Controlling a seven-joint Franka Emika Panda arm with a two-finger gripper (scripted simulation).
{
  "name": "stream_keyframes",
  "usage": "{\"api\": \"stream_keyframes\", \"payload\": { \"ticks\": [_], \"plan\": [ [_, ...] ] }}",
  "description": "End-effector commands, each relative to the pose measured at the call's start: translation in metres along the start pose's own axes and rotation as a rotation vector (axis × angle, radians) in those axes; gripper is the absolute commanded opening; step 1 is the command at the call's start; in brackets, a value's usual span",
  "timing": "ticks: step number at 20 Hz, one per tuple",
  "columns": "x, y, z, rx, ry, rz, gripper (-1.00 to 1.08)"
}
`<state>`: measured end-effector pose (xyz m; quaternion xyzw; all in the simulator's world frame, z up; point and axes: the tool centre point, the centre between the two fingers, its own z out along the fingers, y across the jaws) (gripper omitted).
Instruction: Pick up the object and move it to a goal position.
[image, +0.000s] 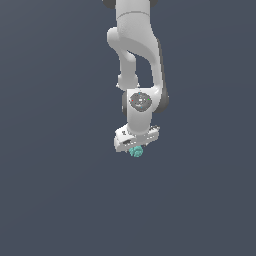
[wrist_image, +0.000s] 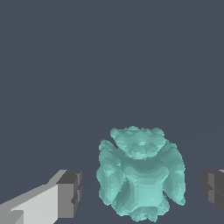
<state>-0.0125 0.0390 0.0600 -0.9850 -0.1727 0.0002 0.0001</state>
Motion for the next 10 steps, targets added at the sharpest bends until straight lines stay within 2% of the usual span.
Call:
{"api": "stream_keyframes", "payload": {
  "ticks": [1, 6, 7, 10],
  "plan": [
    [-0.0002, -0.0002, 0.0113, 0.0, 0.0, -0.002, 1.0],
    [0.0008, 0.0001, 0.0186, 0.0, 0.0, -0.002, 1.0],
    [0.0008, 0.0001, 0.0186, 0.0, 0.0, -0.002, -1.0],
    [0.0008, 0.0001, 0.0186, 0.0, 0.0, -0.002, -1.0]
  ]
}}
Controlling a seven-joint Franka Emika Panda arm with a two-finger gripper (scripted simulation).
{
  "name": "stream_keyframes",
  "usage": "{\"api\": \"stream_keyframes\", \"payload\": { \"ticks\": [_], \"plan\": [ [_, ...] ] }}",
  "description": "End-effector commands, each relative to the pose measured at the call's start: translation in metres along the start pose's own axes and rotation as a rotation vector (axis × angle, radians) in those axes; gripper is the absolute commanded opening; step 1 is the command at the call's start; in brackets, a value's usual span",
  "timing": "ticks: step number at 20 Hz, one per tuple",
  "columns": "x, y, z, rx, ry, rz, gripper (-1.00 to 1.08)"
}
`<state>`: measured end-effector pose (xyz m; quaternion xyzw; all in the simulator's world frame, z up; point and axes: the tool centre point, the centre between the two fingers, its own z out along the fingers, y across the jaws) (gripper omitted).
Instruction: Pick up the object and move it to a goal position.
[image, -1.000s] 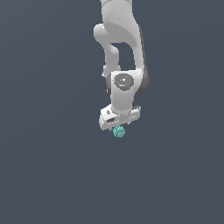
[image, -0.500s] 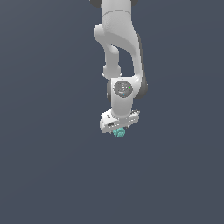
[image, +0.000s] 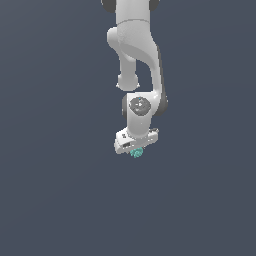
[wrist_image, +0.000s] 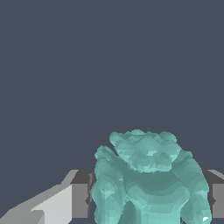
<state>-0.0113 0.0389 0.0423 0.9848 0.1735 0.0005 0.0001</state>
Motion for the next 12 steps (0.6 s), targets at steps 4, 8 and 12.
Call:
{"api": "stream_keyframes", "payload": {
  "ticks": [4, 8, 12],
  "plan": [
    [-0.0002, -0.0004, 0.0009, 0.0, -0.001, -0.001, -1.0],
    [0.0002, 0.0003, -0.0002, 0.0, 0.0, 0.0, -1.0],
    [0.001, 0.0023, -0.008, 0.0, 0.0, 0.0, -1.0]
  ]
}}
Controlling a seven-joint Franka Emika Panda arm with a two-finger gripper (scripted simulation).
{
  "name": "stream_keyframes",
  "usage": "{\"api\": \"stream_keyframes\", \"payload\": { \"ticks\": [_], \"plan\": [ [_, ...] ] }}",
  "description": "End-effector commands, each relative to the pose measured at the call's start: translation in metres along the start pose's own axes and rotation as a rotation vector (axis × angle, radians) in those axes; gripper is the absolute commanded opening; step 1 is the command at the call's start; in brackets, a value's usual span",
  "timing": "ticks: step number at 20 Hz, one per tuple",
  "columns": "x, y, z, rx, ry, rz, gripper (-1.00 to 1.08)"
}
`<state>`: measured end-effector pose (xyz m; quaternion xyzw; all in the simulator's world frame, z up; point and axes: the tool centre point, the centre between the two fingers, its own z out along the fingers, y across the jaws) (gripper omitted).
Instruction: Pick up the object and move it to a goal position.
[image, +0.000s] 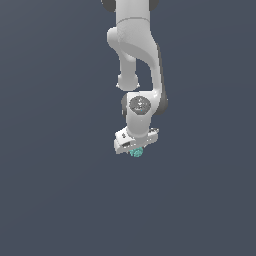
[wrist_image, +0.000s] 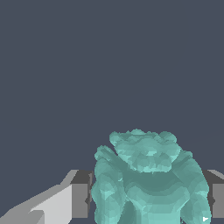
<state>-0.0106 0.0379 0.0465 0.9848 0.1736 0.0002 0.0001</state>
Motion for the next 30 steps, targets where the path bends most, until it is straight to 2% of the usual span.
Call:
{"api": "stream_keyframes", "payload": {
  "ticks": [1, 10, 30],
  "plan": [
    [0.001, 0.002, -0.007, 0.0, 0.001, 0.0, -1.0],
    [0.007, 0.017, -0.065, 0.0, 0.001, 0.0, -1.0],
    [0.033, 0.07, -0.271, 0.001, 0.001, -0.001, -1.0]
  ]
}}
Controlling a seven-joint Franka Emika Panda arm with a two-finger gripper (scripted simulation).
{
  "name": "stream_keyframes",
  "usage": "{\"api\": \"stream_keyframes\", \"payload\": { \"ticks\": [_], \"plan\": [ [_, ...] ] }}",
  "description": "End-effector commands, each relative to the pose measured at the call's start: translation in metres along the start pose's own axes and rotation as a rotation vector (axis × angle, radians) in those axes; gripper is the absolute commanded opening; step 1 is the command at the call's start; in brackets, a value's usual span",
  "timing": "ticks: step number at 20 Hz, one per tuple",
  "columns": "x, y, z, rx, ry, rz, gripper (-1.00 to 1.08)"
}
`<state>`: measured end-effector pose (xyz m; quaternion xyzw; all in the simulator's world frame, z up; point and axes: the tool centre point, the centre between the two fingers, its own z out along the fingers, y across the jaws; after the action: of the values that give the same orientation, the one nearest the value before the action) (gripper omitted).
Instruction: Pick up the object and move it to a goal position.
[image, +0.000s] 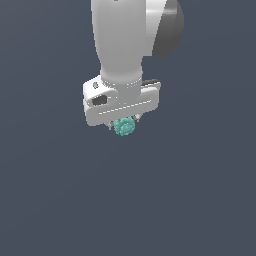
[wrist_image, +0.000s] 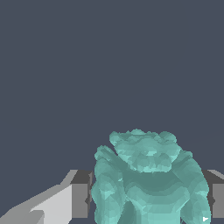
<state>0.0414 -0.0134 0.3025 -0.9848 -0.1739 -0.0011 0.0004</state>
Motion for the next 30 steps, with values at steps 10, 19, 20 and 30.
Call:
{"api": "stream_keyframes", "payload": {
  "ticks": [10, 19, 20, 30],
  "plan": [
    [0.013, 0.024, -0.089, 0.0, -0.001, 0.0, -1.0],
    [0.021, 0.037, -0.135, 0.0, -0.002, 0.0, -1.0],
    [0.022, 0.038, -0.139, 0.0, -0.002, 0.0, -1.0],
    [0.028, 0.047, -0.17, 0.0, -0.002, 0.0, -1.0]
  ]
}}
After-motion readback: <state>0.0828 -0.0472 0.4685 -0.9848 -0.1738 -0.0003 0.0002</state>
